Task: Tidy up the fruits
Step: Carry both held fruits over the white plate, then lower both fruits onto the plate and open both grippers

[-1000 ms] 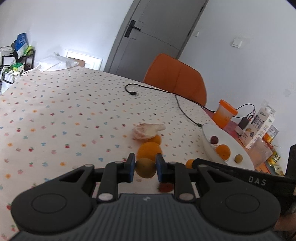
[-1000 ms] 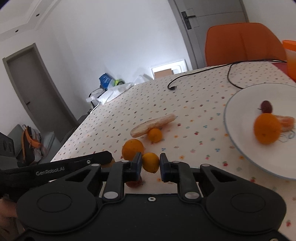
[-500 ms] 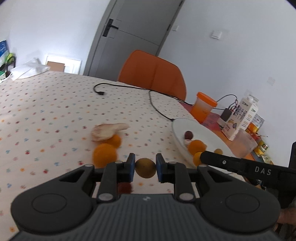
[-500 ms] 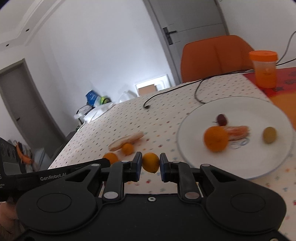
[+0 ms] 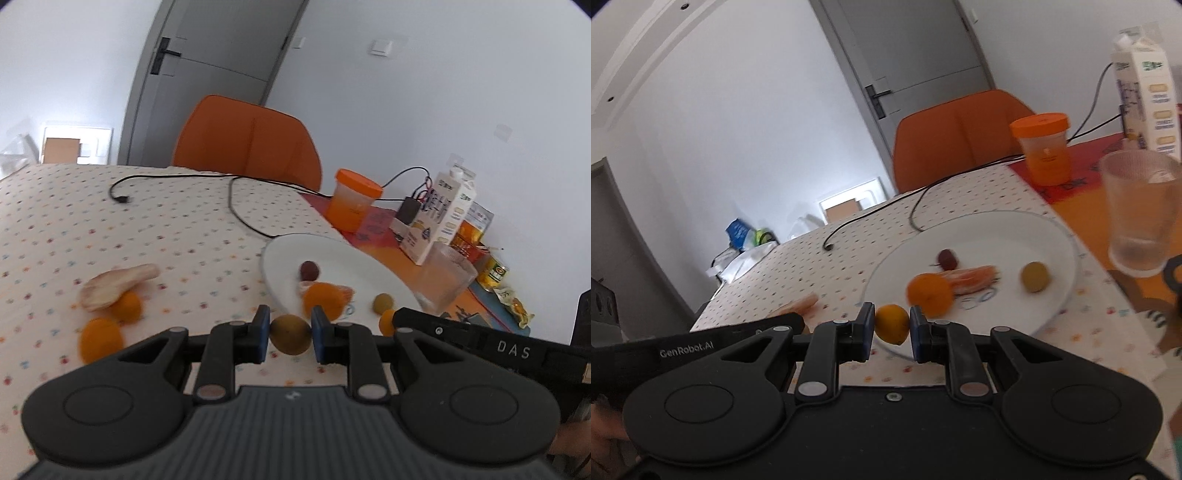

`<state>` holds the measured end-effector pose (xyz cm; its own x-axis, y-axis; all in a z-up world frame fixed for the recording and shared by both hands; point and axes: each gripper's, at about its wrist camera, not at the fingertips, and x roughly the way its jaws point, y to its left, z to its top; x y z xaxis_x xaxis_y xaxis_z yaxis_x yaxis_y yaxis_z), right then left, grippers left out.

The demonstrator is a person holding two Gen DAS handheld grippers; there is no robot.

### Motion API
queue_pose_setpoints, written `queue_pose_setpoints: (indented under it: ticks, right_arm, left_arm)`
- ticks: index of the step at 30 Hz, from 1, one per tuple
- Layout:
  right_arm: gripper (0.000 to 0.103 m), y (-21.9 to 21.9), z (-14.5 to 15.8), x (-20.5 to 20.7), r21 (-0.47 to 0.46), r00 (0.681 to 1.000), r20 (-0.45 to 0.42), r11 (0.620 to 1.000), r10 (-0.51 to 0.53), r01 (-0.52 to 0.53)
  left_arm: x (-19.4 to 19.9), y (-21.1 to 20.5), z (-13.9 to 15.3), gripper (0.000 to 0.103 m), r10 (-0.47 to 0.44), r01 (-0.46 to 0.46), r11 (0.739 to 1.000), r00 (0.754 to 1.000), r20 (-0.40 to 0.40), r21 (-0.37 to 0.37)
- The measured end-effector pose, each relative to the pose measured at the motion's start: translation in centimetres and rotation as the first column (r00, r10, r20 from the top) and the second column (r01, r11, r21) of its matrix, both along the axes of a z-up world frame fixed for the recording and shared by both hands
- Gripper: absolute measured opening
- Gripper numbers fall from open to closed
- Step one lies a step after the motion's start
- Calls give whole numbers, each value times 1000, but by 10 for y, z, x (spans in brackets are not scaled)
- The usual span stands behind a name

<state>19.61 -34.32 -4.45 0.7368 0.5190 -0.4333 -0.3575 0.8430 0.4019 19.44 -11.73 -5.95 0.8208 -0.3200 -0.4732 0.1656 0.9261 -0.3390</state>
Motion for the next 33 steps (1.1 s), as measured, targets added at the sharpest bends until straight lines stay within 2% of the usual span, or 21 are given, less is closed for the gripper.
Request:
queue_pose_setpoints:
  ticks: [15,30,33]
  right_arm:
    - [19,-37,-5,-1,27,998,4,997,-68,68]
    - [19,-40,-2,6,9,996,16,996,-89,89]
    - [19,-40,-3,7,4,995,16,996,-94,94]
  left_arm:
    - [20,-38,7,22,-62,62,998,998,6,34]
    - [38,-52,11,22,-80,80,996,997,1,49]
    - [36,-49,14,25,-66,65,996,998,11,59]
